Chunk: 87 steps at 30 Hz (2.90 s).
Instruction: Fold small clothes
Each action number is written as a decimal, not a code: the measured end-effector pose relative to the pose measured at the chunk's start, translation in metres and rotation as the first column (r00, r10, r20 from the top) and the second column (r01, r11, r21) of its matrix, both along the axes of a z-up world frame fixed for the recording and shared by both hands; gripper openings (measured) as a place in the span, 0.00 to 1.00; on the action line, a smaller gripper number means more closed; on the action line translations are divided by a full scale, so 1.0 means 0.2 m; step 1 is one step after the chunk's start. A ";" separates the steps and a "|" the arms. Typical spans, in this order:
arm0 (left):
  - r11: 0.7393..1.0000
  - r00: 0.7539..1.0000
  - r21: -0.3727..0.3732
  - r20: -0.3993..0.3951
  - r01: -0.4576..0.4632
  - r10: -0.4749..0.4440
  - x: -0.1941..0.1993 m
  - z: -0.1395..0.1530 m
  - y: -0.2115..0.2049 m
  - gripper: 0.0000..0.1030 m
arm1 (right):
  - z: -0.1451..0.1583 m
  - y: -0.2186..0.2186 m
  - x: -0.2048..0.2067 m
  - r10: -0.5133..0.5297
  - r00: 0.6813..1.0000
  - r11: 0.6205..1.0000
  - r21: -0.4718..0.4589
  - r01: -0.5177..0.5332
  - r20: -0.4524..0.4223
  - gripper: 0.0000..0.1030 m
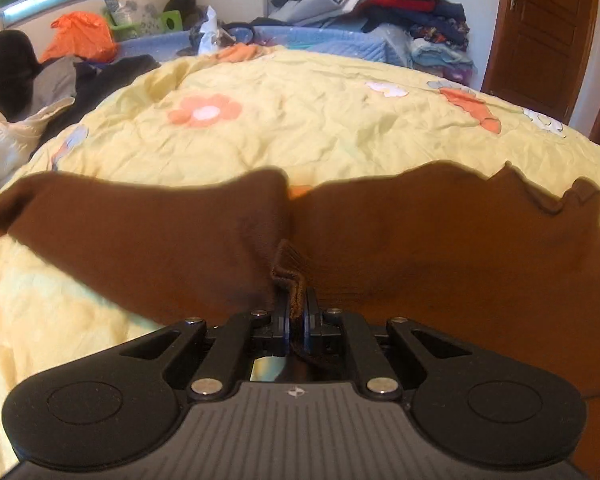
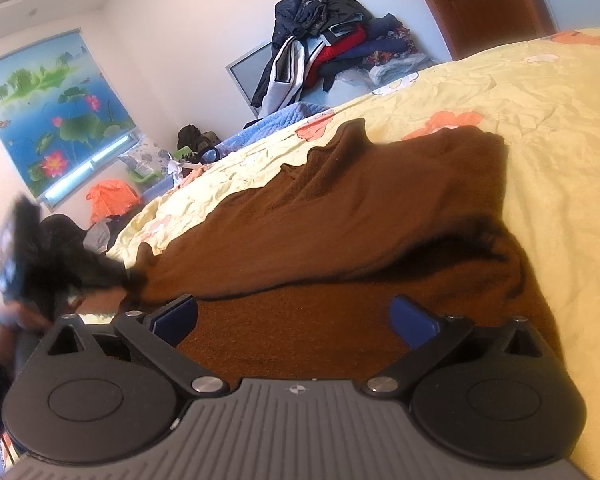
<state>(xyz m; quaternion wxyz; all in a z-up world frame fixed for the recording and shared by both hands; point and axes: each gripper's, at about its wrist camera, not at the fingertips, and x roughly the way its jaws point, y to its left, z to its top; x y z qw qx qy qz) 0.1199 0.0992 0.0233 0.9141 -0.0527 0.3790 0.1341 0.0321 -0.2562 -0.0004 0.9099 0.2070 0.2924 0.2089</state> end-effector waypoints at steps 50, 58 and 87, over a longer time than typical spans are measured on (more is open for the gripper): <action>0.945 0.940 -0.062 0.145 0.320 -0.309 0.00 -0.09 -0.27 1.00 | 0.18 -0.07 1.05 0.046 0.990 0.831 -0.545 -0.112 -0.133 0.15; 0.945 0.939 -0.073 0.153 0.320 -0.307 0.00 -0.09 -0.26 1.00 | 0.14 -0.17 1.00 -0.056 0.995 0.838 -0.545 0.004 -0.079 0.45; 0.696 0.764 -0.525 0.125 -0.491 0.633 -0.27 -0.07 1.47 0.99 | 0.04 0.18 0.87 0.009 1.000 0.856 -0.517 -0.008 -0.001 1.00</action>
